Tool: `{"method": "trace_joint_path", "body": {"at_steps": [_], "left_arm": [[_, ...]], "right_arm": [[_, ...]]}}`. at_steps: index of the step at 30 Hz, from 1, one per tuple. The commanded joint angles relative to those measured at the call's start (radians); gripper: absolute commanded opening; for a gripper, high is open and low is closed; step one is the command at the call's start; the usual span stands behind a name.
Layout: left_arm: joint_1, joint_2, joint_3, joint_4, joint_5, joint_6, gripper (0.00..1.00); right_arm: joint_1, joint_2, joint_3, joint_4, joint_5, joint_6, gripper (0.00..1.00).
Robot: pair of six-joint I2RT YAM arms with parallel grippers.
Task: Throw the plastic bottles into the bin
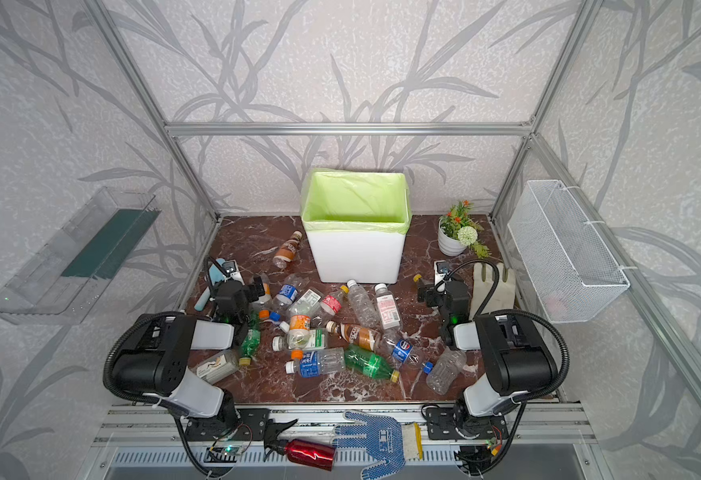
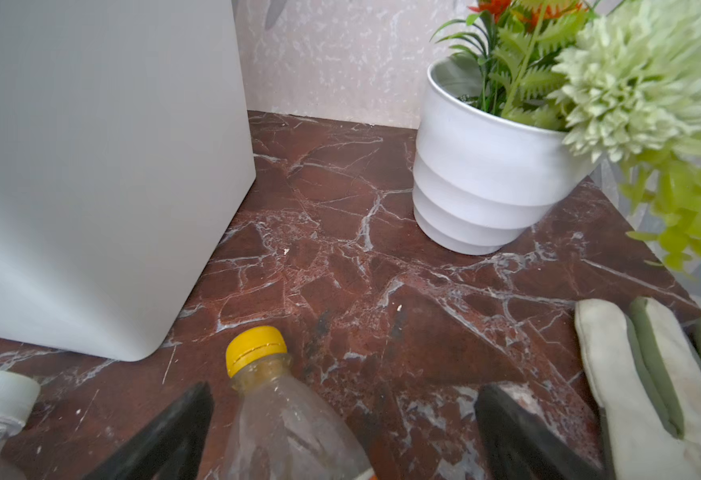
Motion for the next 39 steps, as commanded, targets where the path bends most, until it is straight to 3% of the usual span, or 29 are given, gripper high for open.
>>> {"method": "trace_joint_path", "body": {"at_steps": [1,37,39], "left_arm": [[0.001,0.003,-0.003,0.023,0.016,0.011,0.99],[0.005,0.0,0.0,0.014,0.024,0.006,0.99],[0.005,-0.047,0.026,-0.077,-0.011,-0.005,0.99]], "right_arm": [[0.004,0.007,0.017,0.013,-0.004,-0.01,0.99],[0.001,0.008,0.015,0.017,-0.003,-0.005,0.99],[-0.002,-0.008,0.02,0.001,-0.004,0.003,1.0]]}}
